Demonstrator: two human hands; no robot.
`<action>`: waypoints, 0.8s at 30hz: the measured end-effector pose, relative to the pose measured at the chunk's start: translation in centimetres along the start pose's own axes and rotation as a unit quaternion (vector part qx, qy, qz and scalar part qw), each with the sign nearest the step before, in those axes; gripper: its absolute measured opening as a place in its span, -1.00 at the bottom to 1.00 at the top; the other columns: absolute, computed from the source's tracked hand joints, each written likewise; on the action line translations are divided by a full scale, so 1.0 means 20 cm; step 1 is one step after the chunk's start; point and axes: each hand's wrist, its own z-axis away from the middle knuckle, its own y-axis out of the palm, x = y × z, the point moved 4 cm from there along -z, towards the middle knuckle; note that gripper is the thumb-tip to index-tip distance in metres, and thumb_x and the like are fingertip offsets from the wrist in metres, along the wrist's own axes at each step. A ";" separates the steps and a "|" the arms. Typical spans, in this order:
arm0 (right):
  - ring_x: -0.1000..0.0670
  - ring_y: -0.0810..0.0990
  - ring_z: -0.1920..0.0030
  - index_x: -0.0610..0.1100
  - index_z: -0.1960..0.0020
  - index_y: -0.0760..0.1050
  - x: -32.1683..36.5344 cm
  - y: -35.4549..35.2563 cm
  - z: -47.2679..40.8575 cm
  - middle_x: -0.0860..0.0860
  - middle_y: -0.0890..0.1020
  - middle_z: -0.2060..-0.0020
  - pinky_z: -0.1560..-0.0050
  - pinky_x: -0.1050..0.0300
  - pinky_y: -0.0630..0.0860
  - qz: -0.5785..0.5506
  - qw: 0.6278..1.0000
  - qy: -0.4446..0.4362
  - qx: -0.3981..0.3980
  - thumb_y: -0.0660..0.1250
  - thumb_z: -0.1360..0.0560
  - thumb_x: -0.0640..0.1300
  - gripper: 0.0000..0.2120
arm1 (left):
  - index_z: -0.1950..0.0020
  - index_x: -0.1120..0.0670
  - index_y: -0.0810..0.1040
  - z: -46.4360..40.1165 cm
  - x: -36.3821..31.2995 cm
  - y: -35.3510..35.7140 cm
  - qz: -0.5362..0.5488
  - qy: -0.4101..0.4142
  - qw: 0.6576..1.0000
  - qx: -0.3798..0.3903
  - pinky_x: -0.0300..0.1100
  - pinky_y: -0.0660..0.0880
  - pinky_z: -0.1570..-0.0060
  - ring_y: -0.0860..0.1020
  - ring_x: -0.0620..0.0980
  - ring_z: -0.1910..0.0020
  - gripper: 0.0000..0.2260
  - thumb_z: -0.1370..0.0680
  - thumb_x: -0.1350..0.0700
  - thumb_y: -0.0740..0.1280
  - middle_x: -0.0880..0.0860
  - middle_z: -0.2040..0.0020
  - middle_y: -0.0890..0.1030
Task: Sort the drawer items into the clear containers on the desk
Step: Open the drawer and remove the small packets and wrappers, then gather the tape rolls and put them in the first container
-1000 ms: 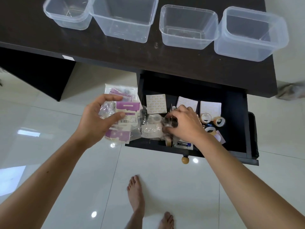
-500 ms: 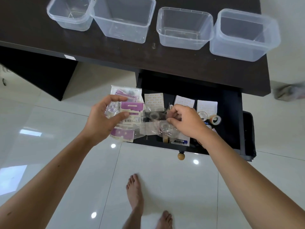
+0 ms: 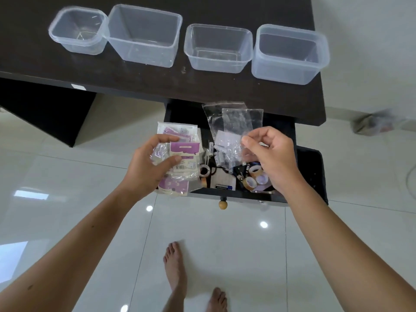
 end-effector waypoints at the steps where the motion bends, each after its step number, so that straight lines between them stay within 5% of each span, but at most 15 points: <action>1: -0.04 0.77 0.19 -0.21 -0.06 0.63 0.00 -0.03 0.02 -0.08 0.75 0.14 0.05 -0.06 0.75 -0.017 1.000 0.009 0.001 0.51 -0.58 -0.22 -0.89 | -0.27 -0.09 0.59 0.00 -0.01 0.05 -0.012 0.009 1.000 0.005 -0.15 0.67 0.30 0.74 0.02 -0.03 -0.68 -0.58 0.18 0.50 -0.09 -0.31 0.62; 7: -0.16 0.78 0.11 -0.06 0.05 0.66 -0.08 -0.18 0.09 -0.11 0.74 0.09 -0.04 -0.28 0.72 0.071 0.996 0.042 0.033 0.60 -0.50 -0.01 -0.83 | -0.35 -0.18 0.53 -0.03 -0.17 0.37 -0.034 0.075 0.995 0.062 0.08 0.65 -0.19 0.49 -0.23 -0.39 -0.60 -0.55 0.02 0.53 -0.34 -0.30 0.55; 12: -0.18 0.77 0.14 -0.08 0.07 0.64 -0.09 -0.34 0.11 -0.08 0.74 0.15 0.10 -0.30 0.72 0.091 0.994 0.066 -0.002 0.65 -0.42 0.11 -0.69 | -0.38 -0.06 0.50 -0.09 -0.33 0.67 -0.056 0.137 0.981 0.126 -0.46 0.32 -0.37 0.42 -0.39 -0.39 -0.58 -0.56 0.06 0.52 -0.32 -0.31 0.55; 14: -0.08 0.76 0.09 -0.04 0.05 0.63 -0.08 -0.45 0.10 0.00 0.74 0.13 0.01 -0.25 0.72 0.097 0.993 0.057 -0.028 0.65 -0.42 0.12 -0.69 | -0.39 -0.02 0.48 -0.13 -0.39 0.77 -0.048 0.155 0.975 0.152 -0.32 0.38 -0.43 0.45 -0.29 -0.41 -0.61 -0.60 0.15 0.48 -0.27 -0.32 0.56; 16: 0.02 0.74 -0.03 0.02 -0.08 0.59 -0.07 -0.56 0.10 0.08 0.72 0.01 -0.09 -0.20 0.71 0.086 0.993 0.056 -0.059 0.65 -0.42 0.09 -0.65 | -0.41 -0.01 0.45 -0.14 -0.45 0.89 -0.023 0.154 0.970 0.188 -0.14 0.54 -0.28 0.50 -0.20 -0.37 -0.62 -0.64 0.22 0.42 -0.28 -0.31 0.54; 19: 0.05 0.74 -0.10 0.04 -0.44 0.43 -0.10 -0.73 0.12 0.07 0.67 -0.17 -0.15 -0.19 0.71 0.028 0.993 0.066 -0.098 0.60 -0.50 -0.07 -0.41 | -0.49 -0.05 0.37 -0.14 -0.54 1.11 0.006 0.164 0.956 0.245 -0.22 0.58 0.06 0.58 -0.16 -0.14 -0.56 -0.67 0.26 0.36 -0.28 -0.32 0.51; 21: 0.04 0.75 -0.07 -0.01 -0.48 0.44 -0.13 -0.85 0.13 0.02 0.70 -0.16 -0.16 -0.20 0.71 -0.018 0.992 0.073 -0.101 0.50 -0.59 -0.18 -0.50 | -0.57 -0.08 0.24 -0.14 -0.58 1.28 0.024 0.168 0.947 0.274 -0.12 0.62 -0.06 0.58 -0.13 -0.21 -0.45 -0.68 0.30 0.32 -0.28 -0.34 0.49; 24: -0.03 0.74 -0.05 -0.03 -0.33 0.58 -0.22 -1.03 0.13 0.03 0.74 -0.04 -0.14 -0.15 0.70 -0.046 0.989 0.087 -0.114 0.39 -0.66 -0.23 -0.73 | -0.65 -0.10 -0.07 -0.15 -0.56 1.57 0.036 0.130 0.938 0.318 -0.13 0.61 -0.16 0.64 -0.05 -0.18 -0.34 -0.71 0.26 0.24 0.00 -0.33 0.57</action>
